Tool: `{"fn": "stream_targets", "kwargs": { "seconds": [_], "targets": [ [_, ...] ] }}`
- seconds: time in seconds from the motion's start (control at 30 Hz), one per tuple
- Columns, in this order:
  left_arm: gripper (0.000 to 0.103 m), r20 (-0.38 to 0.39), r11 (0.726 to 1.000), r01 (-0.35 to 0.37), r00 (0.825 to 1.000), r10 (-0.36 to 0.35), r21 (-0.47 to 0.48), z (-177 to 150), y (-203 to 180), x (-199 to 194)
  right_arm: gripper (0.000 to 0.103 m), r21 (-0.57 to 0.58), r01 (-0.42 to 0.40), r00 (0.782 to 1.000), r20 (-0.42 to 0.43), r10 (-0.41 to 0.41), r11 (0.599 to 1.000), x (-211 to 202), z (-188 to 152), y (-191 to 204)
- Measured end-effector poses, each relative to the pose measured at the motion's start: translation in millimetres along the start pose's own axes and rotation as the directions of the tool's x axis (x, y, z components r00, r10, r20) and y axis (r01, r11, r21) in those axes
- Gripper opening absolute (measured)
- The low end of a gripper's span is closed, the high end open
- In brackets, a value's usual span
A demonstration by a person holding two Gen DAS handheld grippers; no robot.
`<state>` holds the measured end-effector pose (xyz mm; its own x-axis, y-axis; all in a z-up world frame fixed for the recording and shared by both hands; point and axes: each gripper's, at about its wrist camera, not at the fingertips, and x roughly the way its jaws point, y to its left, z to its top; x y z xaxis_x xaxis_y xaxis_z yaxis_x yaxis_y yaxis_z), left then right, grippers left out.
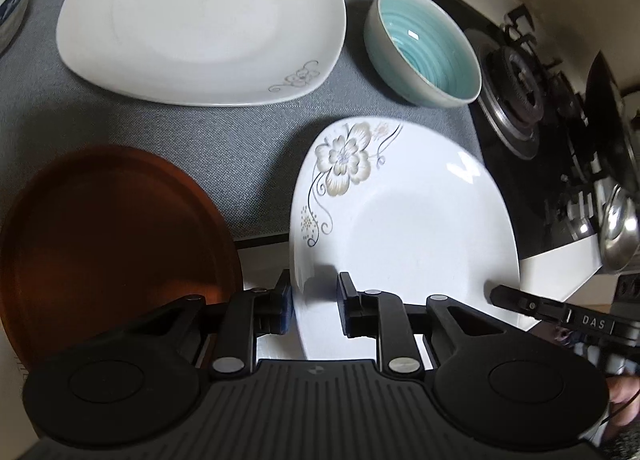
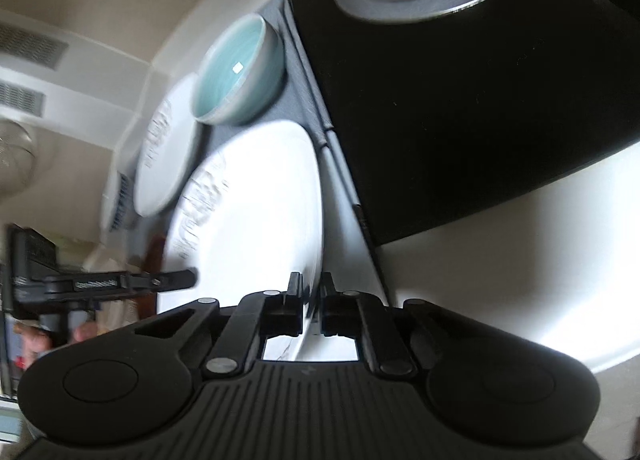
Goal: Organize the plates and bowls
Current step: 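Close both grippers on the rim of the flower-print white plate, then lift the flower-print plate with both grippers onto the other white square plate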
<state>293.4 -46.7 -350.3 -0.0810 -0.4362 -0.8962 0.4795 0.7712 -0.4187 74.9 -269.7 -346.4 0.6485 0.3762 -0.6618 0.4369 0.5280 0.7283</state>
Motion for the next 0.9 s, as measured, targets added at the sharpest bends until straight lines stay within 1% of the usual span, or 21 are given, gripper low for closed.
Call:
{"fn": "stream_targets", "kwargs": {
  "seconds": [0.07, 0.13, 0.33, 0.5, 0.63, 0.9],
  "targets": [
    [0.020, -0.004, 0.999, 0.030, 1.000, -0.030, -0.023, 1.0, 4.3, -2.2, 0.009, 0.000, -0.003, 1.000, -0.004, 0.003, 1.000, -2.6, 1.3, 1.4],
    [0.019, -0.011, 0.998, 0.052, 0.999, -0.053, -0.038, 1.5, 5.9, -3.9, 0.009, 0.003, -0.005, 1.000, -0.006, 0.005, 1.000, -5.3, 2.4, 2.4],
    [0.019, 0.006, 0.997, 0.063, 0.998, -0.063, -0.045, -0.4, 4.1, -16.2, 0.010, -0.019, -0.034, 0.999, -0.002, 0.034, 0.999, -15.4, 5.5, 9.0],
    [0.019, 0.034, 0.997, 0.057, 0.998, -0.056, -0.045, -1.7, 3.7, -33.2, 0.011, -0.004, -0.079, 0.997, -0.005, 0.078, 0.997, -20.1, 9.6, 15.1],
    [0.019, 0.061, 0.996, 0.057, 0.997, -0.054, -0.061, -0.8, 10.2, -50.0, 0.012, -0.046, -0.088, 0.996, -0.006, 0.088, 0.995, -17.1, 15.3, 31.6],
    [0.021, 0.106, 0.993, 0.032, 0.994, -0.020, -0.113, 8.6, 37.9, -75.5, 0.012, -0.074, -0.118, 0.993, -0.030, 0.116, 0.990, 7.9, 33.1, 66.3]
  ]
}}
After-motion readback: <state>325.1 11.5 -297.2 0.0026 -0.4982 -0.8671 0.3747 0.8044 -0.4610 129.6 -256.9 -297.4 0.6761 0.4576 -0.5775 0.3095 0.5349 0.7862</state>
